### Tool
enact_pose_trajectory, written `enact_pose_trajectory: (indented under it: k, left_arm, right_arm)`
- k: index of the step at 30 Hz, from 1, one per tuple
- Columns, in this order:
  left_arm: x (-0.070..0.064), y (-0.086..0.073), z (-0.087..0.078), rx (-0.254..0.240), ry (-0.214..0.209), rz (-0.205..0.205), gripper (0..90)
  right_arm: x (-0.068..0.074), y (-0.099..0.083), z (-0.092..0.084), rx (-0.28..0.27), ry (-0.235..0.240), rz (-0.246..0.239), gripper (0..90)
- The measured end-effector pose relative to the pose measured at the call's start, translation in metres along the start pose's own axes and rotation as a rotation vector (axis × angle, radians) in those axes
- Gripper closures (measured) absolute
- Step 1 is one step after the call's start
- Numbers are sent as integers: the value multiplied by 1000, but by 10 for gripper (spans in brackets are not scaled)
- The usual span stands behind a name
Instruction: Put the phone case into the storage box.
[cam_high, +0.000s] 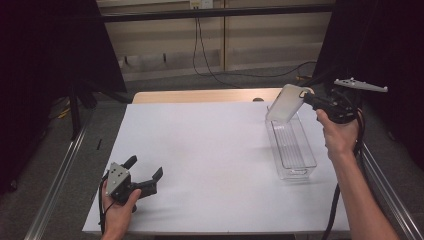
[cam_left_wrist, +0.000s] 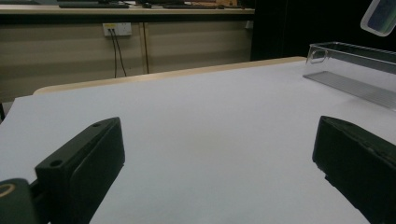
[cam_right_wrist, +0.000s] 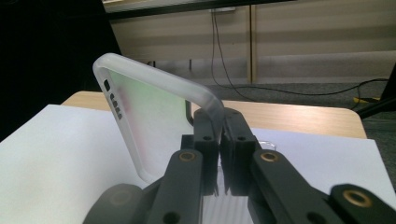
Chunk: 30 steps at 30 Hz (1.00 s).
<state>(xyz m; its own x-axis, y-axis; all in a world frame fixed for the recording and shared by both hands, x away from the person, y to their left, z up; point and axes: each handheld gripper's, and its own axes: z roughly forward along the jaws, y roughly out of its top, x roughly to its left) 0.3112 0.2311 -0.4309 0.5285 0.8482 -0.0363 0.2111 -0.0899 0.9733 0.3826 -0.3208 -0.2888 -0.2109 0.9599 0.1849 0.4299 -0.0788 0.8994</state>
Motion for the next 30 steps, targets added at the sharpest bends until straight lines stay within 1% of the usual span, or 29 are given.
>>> enact_pose_trajectory:
  k: [5, 8, 13, 14, 19, 23, 26, 30]
  left_arm:
    - [0, 0, 0, 0, -1, -2, 25]
    - [0, 0, 0, 0, 0, -5, 25]
    - [0, 0, 0, 3, 9, 4, 25]
    - [0, 1, -1, 1, 11, 0, 25]
    - [2, 0, -1, 4, 10, -4, 25]
    - [3, 0, -1, 3, 10, -2, 25]
    - [3, 0, -1, 3, 11, -7, 25]
    - [3, 0, 0, 8, 7, -3, 24]
  right_arm:
    - [-6, 2, 2, 2, -29, -19, 858]
    - [-9, 3, 4, 6, -37, -23, 858]
    - [-14, 3, 8, 8, -52, -15, 858]
    - [-16, 3, 9, 8, -53, -16, 858]
    - [-19, 4, 14, 11, -63, -25, 858]
    - [-21, 5, 22, 27, -75, -45, 858]
    - [-22, 6, 27, 25, -78, -51, 858]
    - [-22, 8, 31, 17, -85, -64, 858]
